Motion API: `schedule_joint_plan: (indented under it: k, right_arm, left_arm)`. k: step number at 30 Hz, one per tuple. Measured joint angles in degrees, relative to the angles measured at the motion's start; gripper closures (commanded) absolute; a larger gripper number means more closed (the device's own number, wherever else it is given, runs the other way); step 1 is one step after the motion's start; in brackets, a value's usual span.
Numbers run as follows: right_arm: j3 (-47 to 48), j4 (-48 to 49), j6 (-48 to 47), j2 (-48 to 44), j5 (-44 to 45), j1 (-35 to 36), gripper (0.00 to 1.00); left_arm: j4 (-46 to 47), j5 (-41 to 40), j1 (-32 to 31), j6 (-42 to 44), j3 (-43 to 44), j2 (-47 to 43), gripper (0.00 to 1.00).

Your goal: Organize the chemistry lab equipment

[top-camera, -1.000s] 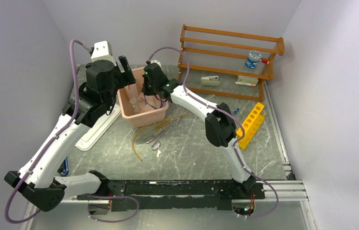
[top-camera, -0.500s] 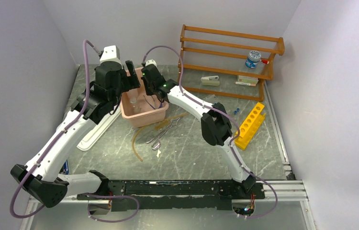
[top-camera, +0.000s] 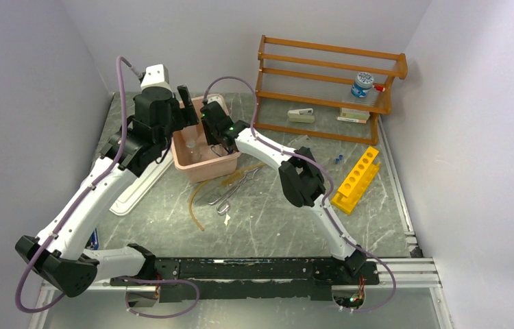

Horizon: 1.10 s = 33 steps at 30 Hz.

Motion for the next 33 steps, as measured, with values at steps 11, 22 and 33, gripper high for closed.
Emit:
schedule_joint_plan:
  k: [11,22,33]
  right_arm:
    - [1.0,-1.3,4.4,-4.9,-1.6,-0.1,0.47]
    - [-19.8,4.2,13.1,-31.8,-3.6,-4.2,0.46]
    - [-56.4,4.4,32.8,-53.0,-1.9,-11.0,0.49]
  left_arm:
    - [0.0,1.4,0.2,0.0,0.0,0.0,0.11]
    - [3.5,10.8,0.5,5.1,-2.1,-2.2,0.03]
    - [10.2,36.7,0.2,15.2,-10.5,-5.9,0.09]
